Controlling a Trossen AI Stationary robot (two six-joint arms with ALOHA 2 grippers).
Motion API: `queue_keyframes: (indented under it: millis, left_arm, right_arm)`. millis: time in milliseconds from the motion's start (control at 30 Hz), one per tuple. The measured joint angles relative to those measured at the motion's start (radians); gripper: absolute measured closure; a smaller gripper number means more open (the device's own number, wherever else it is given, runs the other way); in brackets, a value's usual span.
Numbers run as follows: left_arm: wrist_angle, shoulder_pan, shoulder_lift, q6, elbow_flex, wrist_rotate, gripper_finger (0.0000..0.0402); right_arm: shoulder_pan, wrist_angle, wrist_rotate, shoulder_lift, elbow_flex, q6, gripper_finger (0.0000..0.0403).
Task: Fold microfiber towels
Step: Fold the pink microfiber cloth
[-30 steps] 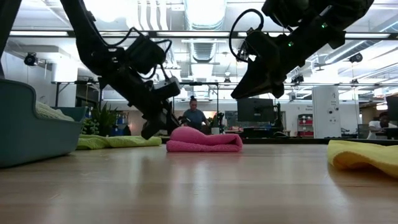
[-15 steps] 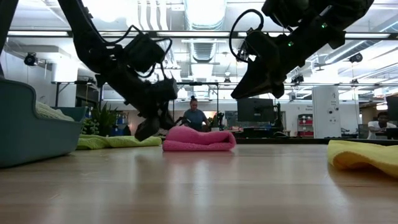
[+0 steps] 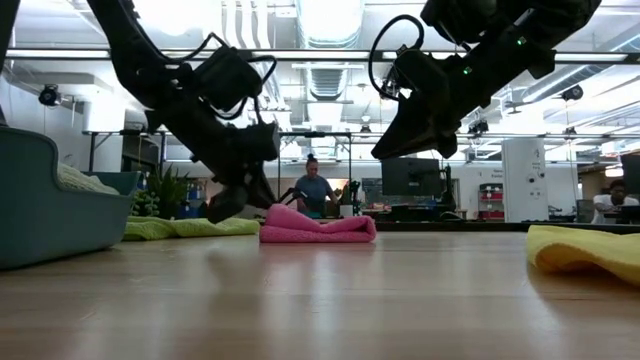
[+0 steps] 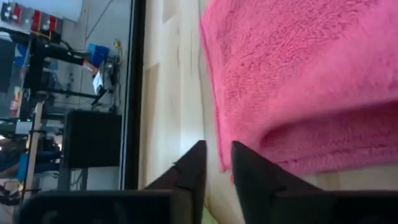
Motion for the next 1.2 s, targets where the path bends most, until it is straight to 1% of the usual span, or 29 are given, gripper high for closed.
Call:
queue_keyframes:
  millis: [67, 167, 267, 300, 367, 500, 567, 700, 867, 1033, 1200]
  left_arm:
    - [-0.030, -0.001, -0.013, -0.006, 0.000, -0.001, 0.0317]
    - [-0.077, -0.002, -0.039, -0.058, 0.001, -0.016, 0.0288]
    - [-0.165, -0.009, -0.095, -0.141, 0.006, -0.013, 0.0274]
    - [-0.201, -0.013, -0.119, -0.170, 0.008, 0.011, 0.0273]
    - [-0.268, -0.020, -0.171, -0.245, 0.004, 0.106, 0.0272]
    - [-0.287, -0.020, -0.252, -0.424, -0.014, 0.434, 0.0272]
    - [-0.287, -0.022, -0.270, -0.505, -0.024, 0.526, 0.0272]
    - [-0.296, -0.022, -0.267, -0.600, -0.046, 0.541, 0.0272]
    - [-0.193, -0.023, -0.201, -0.669, -0.073, 0.542, 0.0272]
    - [-0.105, -0.022, -0.123, -0.680, -0.072, 0.541, 0.0272]
    - [-0.010, -0.022, -0.062, -0.682, -0.071, 0.541, 0.0272]
  right_arm:
    - [0.000, 0.000, 0.000, 0.000, 0.000, 0.000, 0.0367]
    - [0.000, 0.000, 0.000, 0.000, 0.000, 0.000, 0.0367]
    - [0.000, 0.000, 0.000, 0.000, 0.000, 0.000, 0.0367]
    - [0.000, 0.001, 0.000, 0.000, 0.000, -0.001, 0.0367]
    - [0.000, 0.002, 0.000, 0.000, 0.000, -0.005, 0.0367]
    - [0.000, 0.033, 0.008, 0.009, -0.001, -0.040, 0.0367]
    - [0.000, 0.055, 0.008, 0.020, -0.002, -0.063, 0.0366]
    - [-0.002, 0.118, 0.007, 0.063, -0.002, -0.075, 0.0351]
    - [-0.002, 0.129, 0.008, 0.113, -0.002, -0.057, 0.0313]
    - [-0.002, 0.140, 0.008, 0.145, -0.001, -0.045, 0.0280]
    - [-0.003, 0.159, 0.008, 0.159, -0.001, -0.052, 0.0258]
